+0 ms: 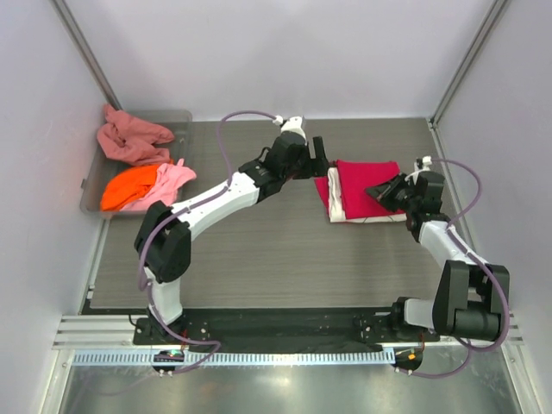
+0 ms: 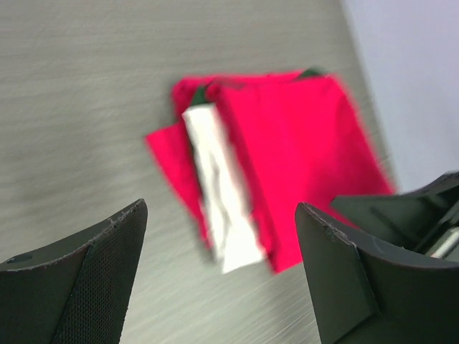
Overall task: Fold and stack the t-shirts
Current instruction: Neatly place the folded tshirt to the corner, then reset both grippers
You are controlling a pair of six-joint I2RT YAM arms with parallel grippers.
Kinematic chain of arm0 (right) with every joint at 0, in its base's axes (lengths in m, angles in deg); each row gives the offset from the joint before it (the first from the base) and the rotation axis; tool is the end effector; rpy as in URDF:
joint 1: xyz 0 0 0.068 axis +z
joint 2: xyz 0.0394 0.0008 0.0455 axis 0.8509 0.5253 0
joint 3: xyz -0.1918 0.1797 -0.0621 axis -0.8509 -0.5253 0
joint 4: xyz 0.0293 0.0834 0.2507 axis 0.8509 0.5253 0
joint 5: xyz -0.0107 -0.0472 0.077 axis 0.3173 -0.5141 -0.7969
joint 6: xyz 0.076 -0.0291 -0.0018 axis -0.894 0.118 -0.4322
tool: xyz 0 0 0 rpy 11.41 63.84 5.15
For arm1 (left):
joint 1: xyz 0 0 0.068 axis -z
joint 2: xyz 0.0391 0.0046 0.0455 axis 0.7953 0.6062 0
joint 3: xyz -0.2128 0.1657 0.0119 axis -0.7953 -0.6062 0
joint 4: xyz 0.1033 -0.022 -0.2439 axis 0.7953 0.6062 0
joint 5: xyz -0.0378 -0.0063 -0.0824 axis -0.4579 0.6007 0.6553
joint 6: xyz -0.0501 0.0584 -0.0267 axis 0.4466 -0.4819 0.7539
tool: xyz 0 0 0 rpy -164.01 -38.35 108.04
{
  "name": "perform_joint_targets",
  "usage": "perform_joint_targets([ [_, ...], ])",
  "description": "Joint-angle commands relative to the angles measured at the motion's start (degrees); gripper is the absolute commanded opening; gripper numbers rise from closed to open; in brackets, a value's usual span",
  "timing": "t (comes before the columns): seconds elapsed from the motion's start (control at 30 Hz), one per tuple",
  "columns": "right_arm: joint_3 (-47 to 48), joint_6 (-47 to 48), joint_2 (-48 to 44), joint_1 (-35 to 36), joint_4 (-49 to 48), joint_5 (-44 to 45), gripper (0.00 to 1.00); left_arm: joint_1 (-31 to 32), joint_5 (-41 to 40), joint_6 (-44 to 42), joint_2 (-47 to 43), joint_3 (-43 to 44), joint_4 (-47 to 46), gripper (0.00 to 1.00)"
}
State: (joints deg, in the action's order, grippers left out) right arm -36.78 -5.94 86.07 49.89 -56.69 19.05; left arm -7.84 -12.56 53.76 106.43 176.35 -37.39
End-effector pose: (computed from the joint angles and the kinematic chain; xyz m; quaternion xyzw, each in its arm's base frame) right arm 0.3032 -0.0144 0.2062 0.2392 0.8136 0.3139 0.4270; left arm 0.3577 -0.3402 0.2941 0.0019 0.8354 -0.3150 0.4504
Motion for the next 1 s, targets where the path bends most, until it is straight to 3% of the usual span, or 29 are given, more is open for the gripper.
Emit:
perform_joint_targets([
  [0.0, -3.9, -6.4, 1.1, 0.9, -21.7, -10.6, 0.01, -0.5, -2.7, -5.3, -4.8, -4.4, 5.4, 0.85],
  [0.2, -11.1, -7.5, 6.7, 0.9, -34.6, -9.1, 0.01, -1.9, -7.3, -6.8, -13.5, -16.2, 6.6, 0.86],
  [0.33, -14.6, -7.2, 12.0, 1.0, -42.6, -6.9, 0.01, -2.7, -8.3, -5.4, -18.0, -22.4, 7.9, 1.00],
  [0.47, -14.3, -8.5, 14.9, 1.0, -45.7, -7.4, 0.01, -3.1, -13.4, -5.2, -24.3, -31.1, 6.0, 1.00],
  [0.57, -12.6, -3.5, 8.4, 2.3, -38.7, -4.0, 0.01, -3.8, -16.4, -4.9, -27.0, -36.1, 5.9, 1.00],
  [0.63, -8.9, 3.8, 0.4, 7.6, -24.9, 2.0, 0.02, -3.9, -17.7, -6.0, -29.4, -37.8, 5.7, 1.00],
  [0.67, -6.6, 5.9, -2.2, 10.4, -18.2, 8.0, 0.08, -3.9, -17.9, -7.0, -30.1, -39.5, 5.8, 0.99],
  [0.73, -4.7, 9.5, -7.0, 17.6, -14.1, 11.7, 0.15, -3.9, -17.9, -7.3, -32.4, -41.1, 5.7, 1.00],
  [0.83, -1.8, 12.8, -9.7, 24.3, -8.5, 16.0, 0.42, -3.4, -17.0, -7.3, -36.4, -46.2, 3.4, 1.00],
  [0.97, 1.8, 15.7, -6.9, 31.1, -0.3, 23.9, 0.47, -3.3, -16.7, -8.7, -42.2, -53.2, -1.4, 1.00],
])
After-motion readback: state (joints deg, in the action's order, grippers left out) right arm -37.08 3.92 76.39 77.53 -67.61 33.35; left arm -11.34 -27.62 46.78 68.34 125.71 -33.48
